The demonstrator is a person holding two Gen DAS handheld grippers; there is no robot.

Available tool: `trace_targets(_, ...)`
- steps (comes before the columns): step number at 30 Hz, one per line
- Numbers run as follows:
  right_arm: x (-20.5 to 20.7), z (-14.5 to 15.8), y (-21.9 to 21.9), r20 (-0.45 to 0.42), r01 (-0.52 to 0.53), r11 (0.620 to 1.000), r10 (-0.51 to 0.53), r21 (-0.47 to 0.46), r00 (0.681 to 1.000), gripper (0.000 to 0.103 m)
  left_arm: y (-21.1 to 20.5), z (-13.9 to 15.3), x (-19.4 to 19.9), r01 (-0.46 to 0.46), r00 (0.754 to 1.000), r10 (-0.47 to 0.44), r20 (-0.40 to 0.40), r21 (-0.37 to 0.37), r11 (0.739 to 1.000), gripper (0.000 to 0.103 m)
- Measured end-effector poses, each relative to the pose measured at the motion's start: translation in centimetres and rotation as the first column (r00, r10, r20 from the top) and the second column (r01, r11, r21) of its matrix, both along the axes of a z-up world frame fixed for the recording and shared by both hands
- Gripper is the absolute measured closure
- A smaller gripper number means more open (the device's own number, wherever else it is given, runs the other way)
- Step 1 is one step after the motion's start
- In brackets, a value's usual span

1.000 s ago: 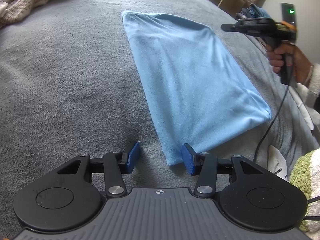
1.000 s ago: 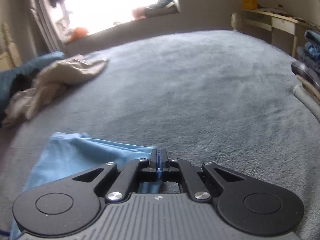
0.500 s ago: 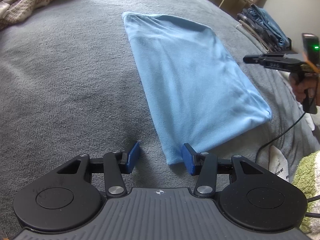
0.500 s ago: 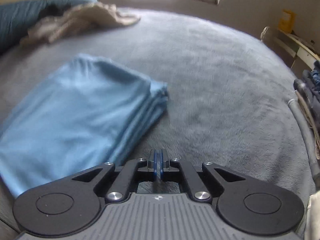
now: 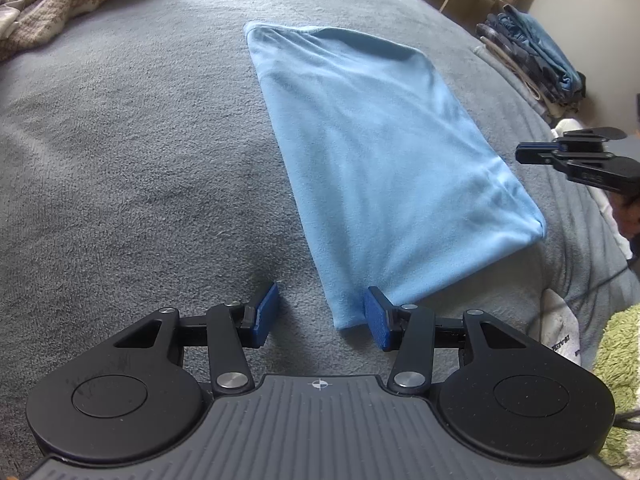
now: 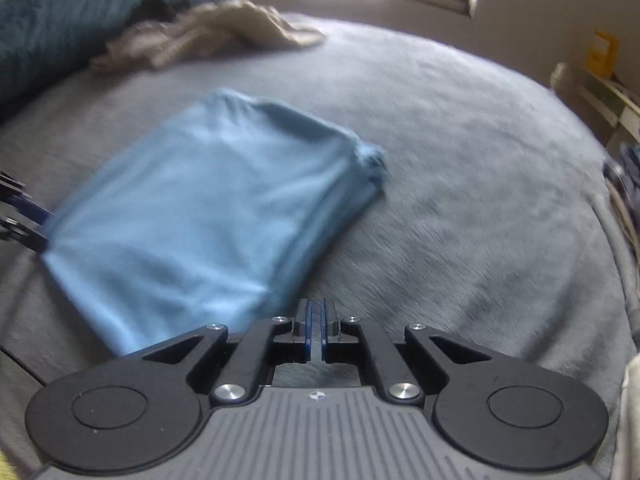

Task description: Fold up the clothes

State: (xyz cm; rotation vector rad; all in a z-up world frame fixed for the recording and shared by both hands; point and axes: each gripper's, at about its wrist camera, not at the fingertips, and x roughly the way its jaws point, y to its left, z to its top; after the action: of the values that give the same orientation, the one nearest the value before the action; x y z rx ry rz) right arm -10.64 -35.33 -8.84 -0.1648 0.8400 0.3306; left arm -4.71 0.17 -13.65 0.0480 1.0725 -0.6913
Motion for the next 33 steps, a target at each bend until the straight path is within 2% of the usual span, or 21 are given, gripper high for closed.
trace_targets(3,-1.5,-0.1,2.3,-0.031,-0.141,0.990,0.142,0.027,0.989,0.100,0.0,0.0,0.1,-0.001,1.000,0.001,-0.004,0.000,1.000,0.056)
trace_targets(5,-2.4,-1.8,2.8,-0.093,-0.186,0.979,0.178,-0.088,0.980,0.100,0.0,0.0,0.1,-0.001,1.000,0.001,-0.006,0.000,1.000,0.056)
trace_targets(6,-2.6,-2.7,2.3,-0.123,-0.170,0.971,0.150,-0.168,0.981,0.100,0.0,0.0,0.1,-0.002,1.000,0.002,-0.005,-0.001,1.000,0.056)
trace_targets(7,-2.8,-2.8,1.3,-0.134,-0.128,0.977,0.106,-0.173,0.985,0.101,0.1,0.0,0.0,-0.003,1.000,0.003,-0.005,-0.001,1.000,0.056)
trace_targets(9,-2.9,-1.9,-1.0,-0.140,-0.018,0.994,0.003,-0.104,0.990,0.100,0.1,0.0,0.0,-0.004,1.000,0.004,-0.005,-0.001,1.000,0.056)
trace_targets(11,-3.4,-0.2,-2.3,-0.131,0.055,0.998,-0.052,0.012,0.990,0.099,0.1,0.0,0.0,-0.004,1.000,0.004,-0.006,-0.001,1.000,0.056)
trace_targets(13,-3.8,0.7,-3.0,-0.166,0.076,0.986,-0.051,0.151,0.985,0.097,0.1,0.0,0.0,-0.006,1.000,0.006,-0.008,-0.001,1.000,0.056)
trace_targets(14,-4.0,0.7,-3.0,-0.186,0.081,0.978,-0.044,0.192,0.982,0.096,0.1,0.0,0.1,-0.006,1.000,0.006,-0.008,0.000,1.000,0.056)
trace_targets(16,-4.3,0.4,-2.8,-0.226,0.086,0.965,-0.028,0.249,0.974,0.083,0.1,0.1,0.1,-0.007,1.000,0.007,-0.009,0.000,1.000,0.056)
trace_targets(17,-4.3,0.1,-2.6,-0.235,0.082,0.963,-0.020,0.256,0.972,0.077,0.1,0.0,0.1,-0.007,1.000,0.007,-0.009,0.001,1.000,0.056)
trace_targets(24,-4.2,-1.7,-1.0,-0.257,0.015,0.972,0.047,0.235,0.965,0.077,0.1,0.0,0.0,-0.007,1.000,0.007,-0.007,0.008,1.000,0.056)
trace_targets(26,-4.3,-1.7,-0.5,-0.234,-0.017,0.979,0.066,0.204,0.970,0.079,0.1,0.0,0.1,-0.005,1.000,0.005,-0.006,0.011,1.000,0.056)
trace_targets(28,-4.2,-1.6,-0.4,-0.219,-0.037,0.980,0.080,0.194,0.972,0.093,0.1,0.0,0.1,-0.005,1.000,0.005,-0.005,0.012,1.000,0.056)
trace_targets(33,-4.3,-1.2,-0.6,-0.203,-0.090,0.979,0.128,0.185,0.971,0.100,0.1,-0.1,0.1,-0.004,1.000,0.004,-0.005,0.012,1.000,0.056)
